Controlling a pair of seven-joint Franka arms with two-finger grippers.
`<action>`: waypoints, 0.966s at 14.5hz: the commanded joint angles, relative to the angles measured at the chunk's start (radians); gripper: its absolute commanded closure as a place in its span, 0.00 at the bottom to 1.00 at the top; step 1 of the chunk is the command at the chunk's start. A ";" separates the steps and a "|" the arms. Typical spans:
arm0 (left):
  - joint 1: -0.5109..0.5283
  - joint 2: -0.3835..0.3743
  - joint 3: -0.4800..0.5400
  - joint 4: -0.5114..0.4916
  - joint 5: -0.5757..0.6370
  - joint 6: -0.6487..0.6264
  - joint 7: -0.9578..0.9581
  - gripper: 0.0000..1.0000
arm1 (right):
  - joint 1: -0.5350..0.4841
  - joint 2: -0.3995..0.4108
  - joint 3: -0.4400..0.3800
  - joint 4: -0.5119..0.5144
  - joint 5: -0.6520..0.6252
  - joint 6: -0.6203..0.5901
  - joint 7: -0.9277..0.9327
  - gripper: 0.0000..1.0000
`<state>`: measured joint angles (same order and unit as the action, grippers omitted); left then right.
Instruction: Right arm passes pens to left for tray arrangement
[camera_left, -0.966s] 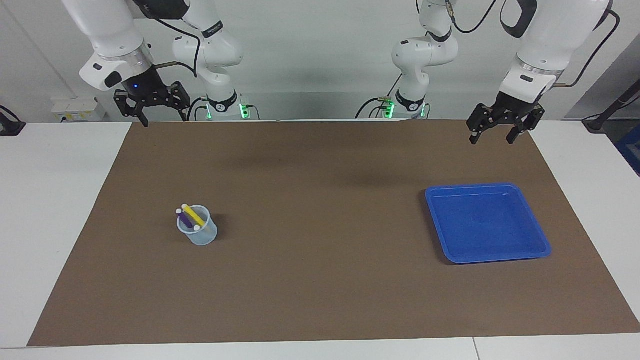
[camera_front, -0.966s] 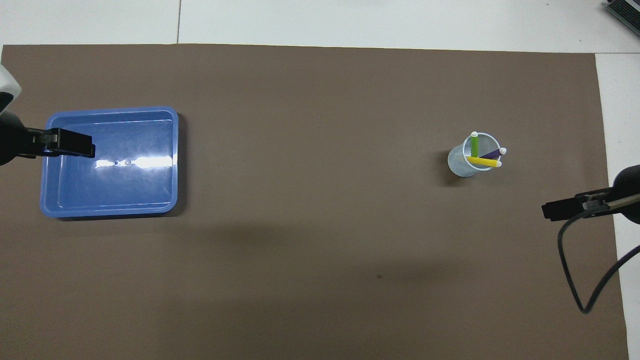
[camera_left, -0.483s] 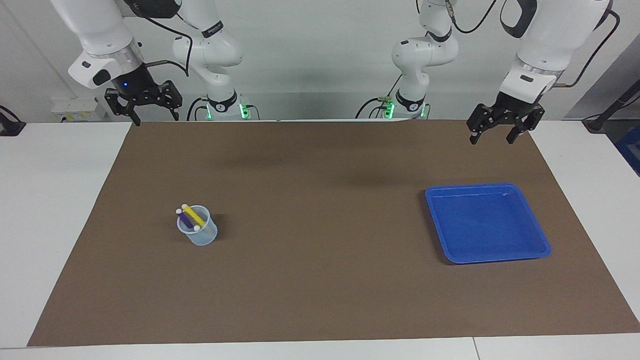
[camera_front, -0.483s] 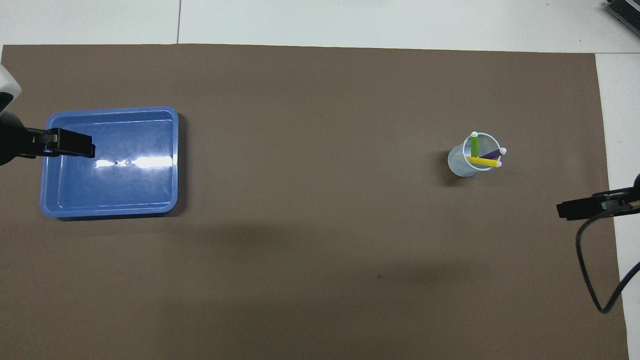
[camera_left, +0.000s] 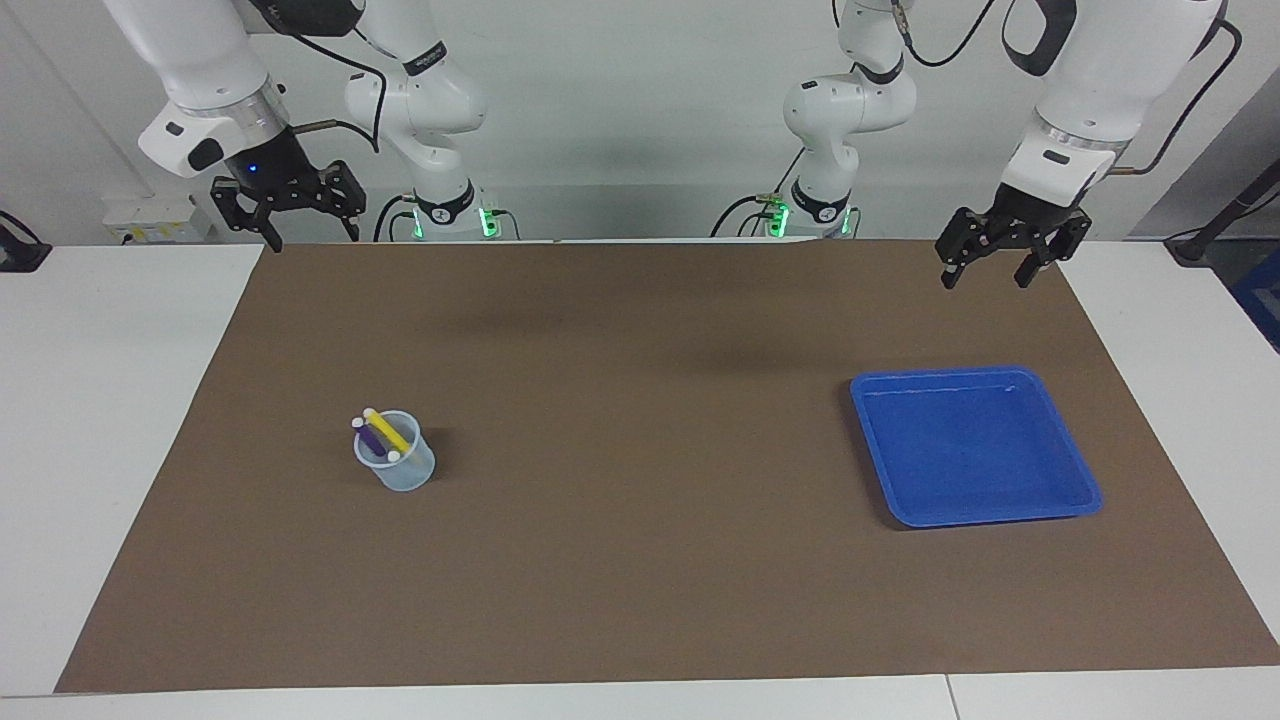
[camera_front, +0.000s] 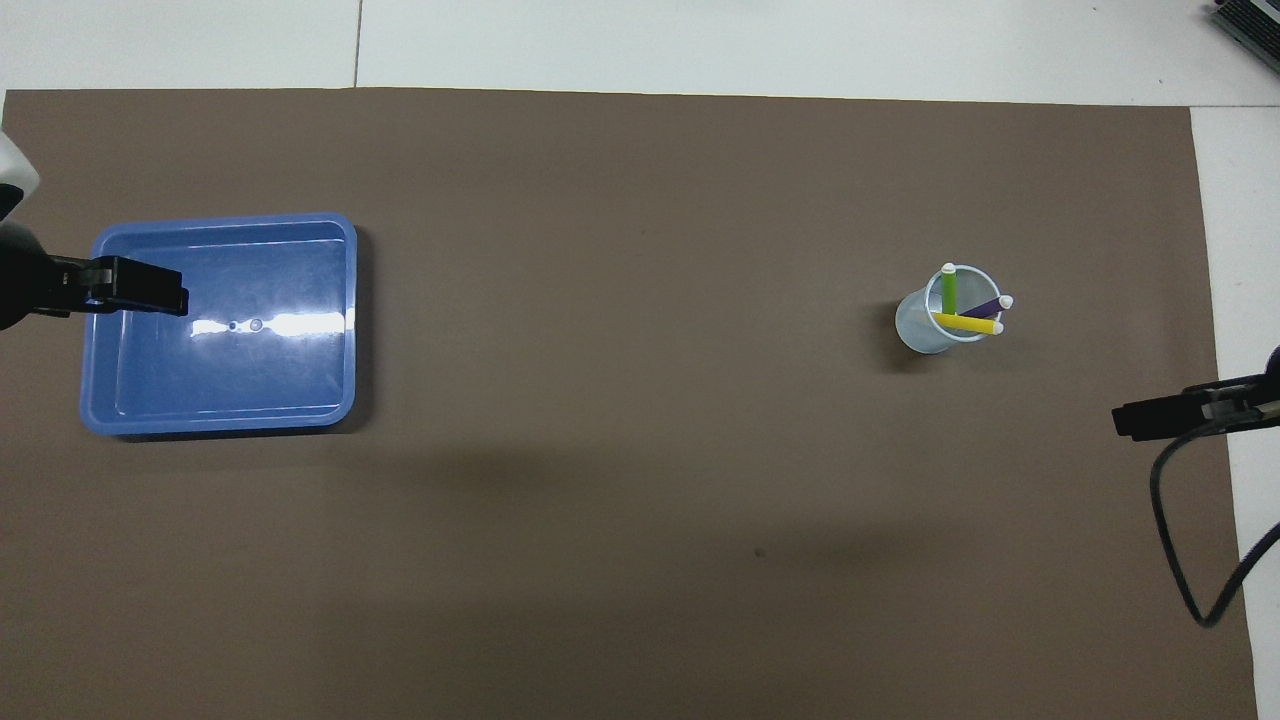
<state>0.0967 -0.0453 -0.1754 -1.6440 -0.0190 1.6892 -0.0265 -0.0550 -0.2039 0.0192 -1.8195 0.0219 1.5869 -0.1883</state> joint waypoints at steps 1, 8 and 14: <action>0.006 -0.021 0.001 -0.019 -0.009 -0.008 0.000 0.00 | 0.000 -0.019 0.002 -0.020 0.004 0.019 -0.028 0.00; -0.008 -0.039 -0.002 -0.051 -0.009 -0.009 -0.010 0.00 | -0.002 -0.020 0.004 -0.024 0.004 0.018 -0.028 0.00; 0.001 -0.047 -0.002 -0.071 -0.009 -0.003 0.008 0.00 | -0.014 -0.022 0.002 -0.027 0.004 0.018 -0.031 0.00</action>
<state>0.0960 -0.0570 -0.1811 -1.6777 -0.0192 1.6871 -0.0280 -0.0570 -0.2039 0.0176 -1.8206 0.0219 1.5870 -0.1884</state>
